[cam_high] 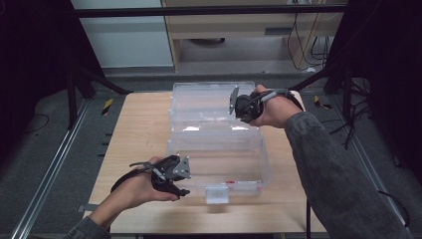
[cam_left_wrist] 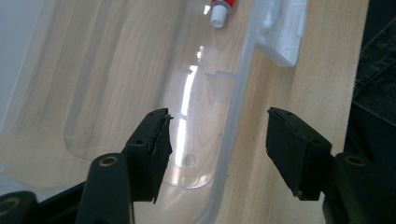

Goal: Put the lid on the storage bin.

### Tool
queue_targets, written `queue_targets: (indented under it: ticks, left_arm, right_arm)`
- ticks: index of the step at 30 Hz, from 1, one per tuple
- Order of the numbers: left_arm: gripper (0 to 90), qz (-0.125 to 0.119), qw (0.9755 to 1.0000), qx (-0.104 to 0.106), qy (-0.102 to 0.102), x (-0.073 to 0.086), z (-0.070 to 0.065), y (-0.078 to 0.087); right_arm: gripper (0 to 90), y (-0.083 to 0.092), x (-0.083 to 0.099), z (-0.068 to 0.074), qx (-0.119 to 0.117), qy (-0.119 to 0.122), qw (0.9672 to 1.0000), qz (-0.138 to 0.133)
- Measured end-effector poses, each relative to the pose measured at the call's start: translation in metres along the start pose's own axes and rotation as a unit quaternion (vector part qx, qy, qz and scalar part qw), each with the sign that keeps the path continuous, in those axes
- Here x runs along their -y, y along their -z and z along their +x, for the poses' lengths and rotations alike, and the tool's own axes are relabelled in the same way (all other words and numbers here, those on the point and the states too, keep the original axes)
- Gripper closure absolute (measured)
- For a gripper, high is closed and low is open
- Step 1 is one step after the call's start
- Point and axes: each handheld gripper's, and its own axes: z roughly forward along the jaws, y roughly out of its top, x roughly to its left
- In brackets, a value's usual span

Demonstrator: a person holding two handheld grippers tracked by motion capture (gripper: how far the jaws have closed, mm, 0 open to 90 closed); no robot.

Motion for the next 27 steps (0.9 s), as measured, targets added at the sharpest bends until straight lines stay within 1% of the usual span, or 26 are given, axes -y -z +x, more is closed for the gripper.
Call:
queue_targets:
  ticks: [1, 2, 3, 4, 5, 6, 7, 8, 9, 10, 11, 12, 13, 14, 15, 16, 17, 19, 21, 23, 27]
  left_arm:
    - [40.4, 0.000, 1.0000, 0.000, 0.000, 0.000, 0.000, 0.000]
    - [42.0, 0.007, 0.9999, -0.004, -0.008, 0.001, 0.000, -0.002]
    - [44.9, 0.007, 0.9999, -0.004, -0.008, 0.001, 0.000, -0.002]
    - [44.9, 0.011, 0.9999, -0.003, -0.009, 0.001, 0.001, -0.002]
    - [49.7, 0.013, 0.9999, -0.004, -0.007, 0.001, 0.001, -0.003]
    - [49.7, 0.010, 0.9999, -0.005, -0.005, 0.001, 0.002, -0.003]
    - [54.7, 0.010, 0.9999, 0.001, -0.005, 0.001, 0.002, -0.003]
    - [57.5, 0.009, 0.9999, 0.006, -0.008, 0.001, 0.002, -0.003]
    - [60.8, 0.017, 0.9998, 0.008, -0.013, 0.001, 0.002, -0.004]
    - [62.1, 0.017, 0.9998, 0.008, -0.013, 0.001, 0.002, -0.004]
    - [64.0, 0.028, 0.9994, 0.011, -0.015, 0.001, 0.002, -0.006]
    - [65.7, 0.028, 0.9994, 0.011, -0.015, 0.001, 0.002, -0.006]
    - [65.7, 0.029, 0.9994, 0.012, -0.015, 0.001, 0.002, -0.007]
    - [68.0, 0.030, 0.9994, 0.015, -0.012, 0.001, 0.003, -0.008]
    - [69.0, 0.030, 0.9994, 0.018, -0.007, 0.001, 0.003, -0.009]
    - [69.2, 0.030, 0.9994, 0.018, -0.007, 0.001, 0.003, -0.009]
    - [70.2, 0.028, 0.9993, 0.023, -0.002, 0.002, 0.005, -0.011]
    - [73.0, 0.029, 0.9993, 0.025, -0.004, 0.002, 0.005, -0.012]
    - [75.6, 0.029, 0.9991, 0.031, -0.005, 0.002, 0.004, -0.012]
    - [80.3, 0.031, 0.9990, 0.032, -0.012, 0.001, 0.003, -0.012]
    - [80.9, 0.029, 0.9991, 0.030, -0.010, 0.002, 0.002, -0.012]
  right_arm:
    - [79.4, 0.000, 0.000, 0.000, 0.000, 0.000, 1.0000, 0.000]
    - [79.4, 0.000, 0.000, 0.000, 0.000, 0.000, 1.0000, 0.000]
    - [79.4, 0.000, 0.000, 0.000, 0.000, 0.000, 1.0000, 0.000]
    - [79.4, 0.000, 0.000, 0.000, 0.000, 0.000, 1.0000, 0.000]
    - [79.4, 0.000, 0.000, 0.000, 0.000, 0.000, 1.0000, 0.000]
    - [79.4, 0.000, 0.000, 0.000, 0.000, 0.000, 1.0000, 0.000]
    - [79.4, 0.000, 0.000, 0.000, 0.000, 0.000, 1.0000, -0.001]
    - [79.3, 0.000, 0.001, 0.000, 0.000, 0.000, 1.0000, -0.002]
    - [79.4, 0.000, 0.001, 0.000, 0.000, 0.000, 1.0000, -0.003]
    - [79.4, 0.000, 0.001, 0.000, 0.000, 0.000, 1.0000, -0.003]
    - [79.5, 0.000, 0.001, 0.000, -0.001, 0.000, 1.0000, -0.003]
    - [79.5, 0.000, 0.001, 0.000, -0.001, 0.000, 1.0000, -0.003]
    - [79.5, 0.000, 0.001, 0.000, -0.001, 0.000, 1.0000, -0.003]
    - [79.9, 0.001, 0.001, 0.000, 0.000, 0.002, 1.0000, -0.003]
    - [80.0, 0.001, 0.001, 0.001, 0.000, 0.001, 1.0000, -0.006]
    - [80.0, 0.001, 0.001, 0.001, 0.000, 0.001, 1.0000, -0.006]
    - [80.1, 0.001, 0.002, 0.000, 0.000, 0.003, 1.0000, -0.006]
    - [80.1, 0.001, 0.002, 0.000, -0.001, 0.002, 1.0000, -0.006]
    - [80.2, 0.001, 0.002, 0.000, -0.002, 0.003, 1.0000, -0.006]
    - [80.3, 0.001, 0.002, 0.000, -0.002, 0.003, 1.0000, -0.007]
    - [80.5, 0.001, 0.002, -0.001, -0.004, 0.004, 1.0000, -0.007]
